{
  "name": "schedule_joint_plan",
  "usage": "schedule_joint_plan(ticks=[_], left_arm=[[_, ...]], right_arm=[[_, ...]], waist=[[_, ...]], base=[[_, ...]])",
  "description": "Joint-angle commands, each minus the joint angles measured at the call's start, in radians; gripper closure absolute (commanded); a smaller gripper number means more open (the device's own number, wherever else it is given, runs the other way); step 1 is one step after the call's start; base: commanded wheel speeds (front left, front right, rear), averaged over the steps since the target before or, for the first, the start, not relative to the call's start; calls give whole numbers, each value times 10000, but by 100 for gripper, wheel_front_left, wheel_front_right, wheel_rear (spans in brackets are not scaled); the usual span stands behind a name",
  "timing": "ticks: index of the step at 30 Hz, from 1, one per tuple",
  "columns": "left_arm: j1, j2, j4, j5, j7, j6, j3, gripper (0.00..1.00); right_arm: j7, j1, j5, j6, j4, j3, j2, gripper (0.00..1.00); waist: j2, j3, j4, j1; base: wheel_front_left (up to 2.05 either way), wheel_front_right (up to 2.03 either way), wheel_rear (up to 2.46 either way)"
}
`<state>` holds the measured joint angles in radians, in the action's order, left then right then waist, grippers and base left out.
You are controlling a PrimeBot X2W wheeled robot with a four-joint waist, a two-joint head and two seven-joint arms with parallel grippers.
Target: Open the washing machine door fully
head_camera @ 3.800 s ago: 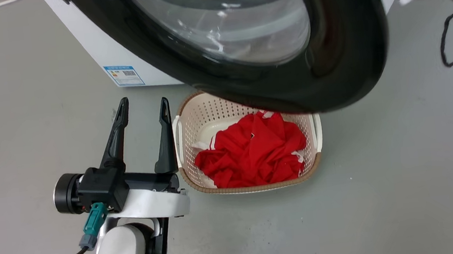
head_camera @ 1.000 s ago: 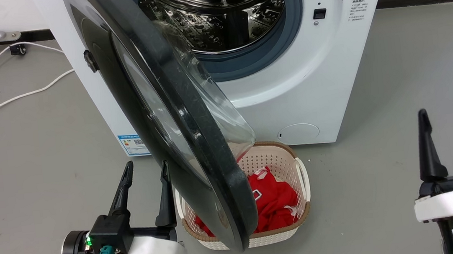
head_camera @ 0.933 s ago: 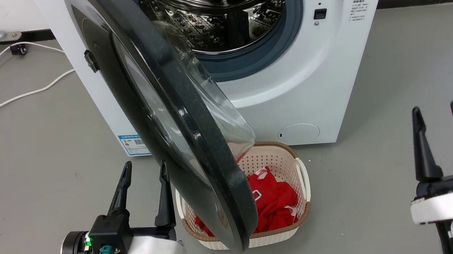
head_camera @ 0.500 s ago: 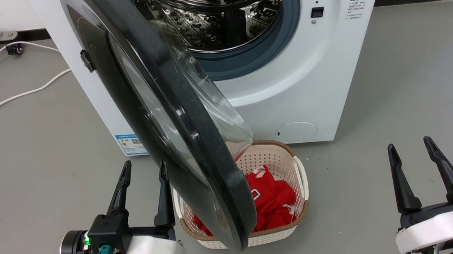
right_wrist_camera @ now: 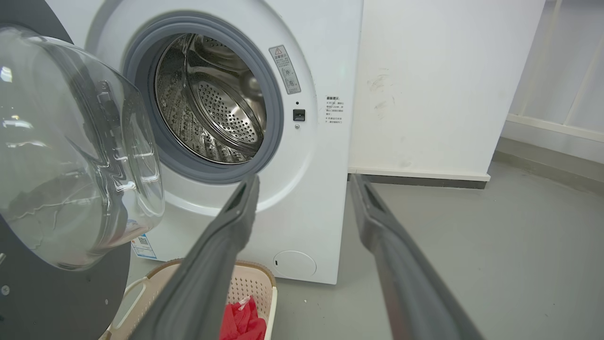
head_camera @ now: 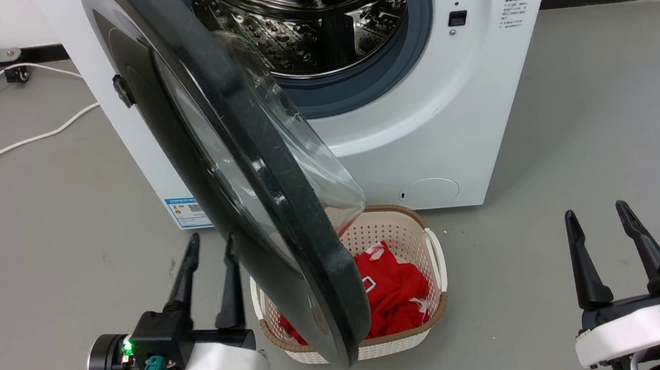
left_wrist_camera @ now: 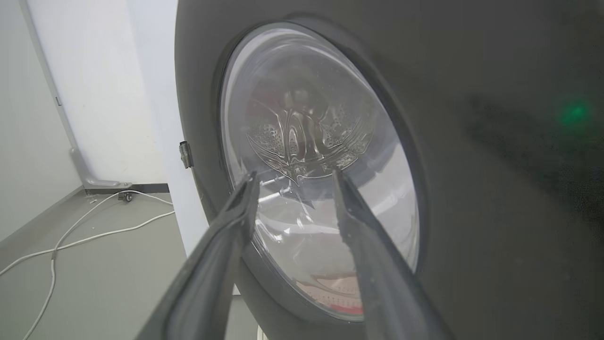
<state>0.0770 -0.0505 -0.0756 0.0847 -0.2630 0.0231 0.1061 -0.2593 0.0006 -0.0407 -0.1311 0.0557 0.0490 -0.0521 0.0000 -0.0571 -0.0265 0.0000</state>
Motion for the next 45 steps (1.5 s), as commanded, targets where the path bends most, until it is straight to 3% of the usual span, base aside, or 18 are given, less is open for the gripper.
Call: schedule_joint_plan(ticks=[1, 18, 25, 35, 38, 45], left_arm=[[77, 5, -44, -12, -27, -19, 4, 100], [319, 3, 467, 203, -27, -51, -123, 100], [595, 5, 1698, 54, -27, -105, -282, 100], [1119, 5, 4655, -120, -25, -311, -616, 100], [1385, 0, 5843, -341, -25, -217, -451, 100], [1550, 2, 6608, -271, -24, 192, 501, 100]], right_arm=[[-38, -92, -50, 7, 42, 3, 34, 0], [-59, -211, -216, 7, 178, 51, 35, 0], [-61, -220, -263, 7, 181, 95, 35, 0], [-62, -241, -257, 7, 231, 110, 33, 0], [-63, -192, -259, 7, 232, 85, 34, 0], [-61, -151, -276, 7, 276, 36, 34, 0]], waist=[[0, -7, 5, 0], [0, -52, 23, 0], [0, -83, 21, 0], [0, -78, 8, 0], [0, -17, 15, 0], [0, -5, 54, 0]], base=[[0, 0, 0], [0, 0, 0], [0, 0, 0], [0, 0, 0], [0, 0, 0], [0, 0, 0]])
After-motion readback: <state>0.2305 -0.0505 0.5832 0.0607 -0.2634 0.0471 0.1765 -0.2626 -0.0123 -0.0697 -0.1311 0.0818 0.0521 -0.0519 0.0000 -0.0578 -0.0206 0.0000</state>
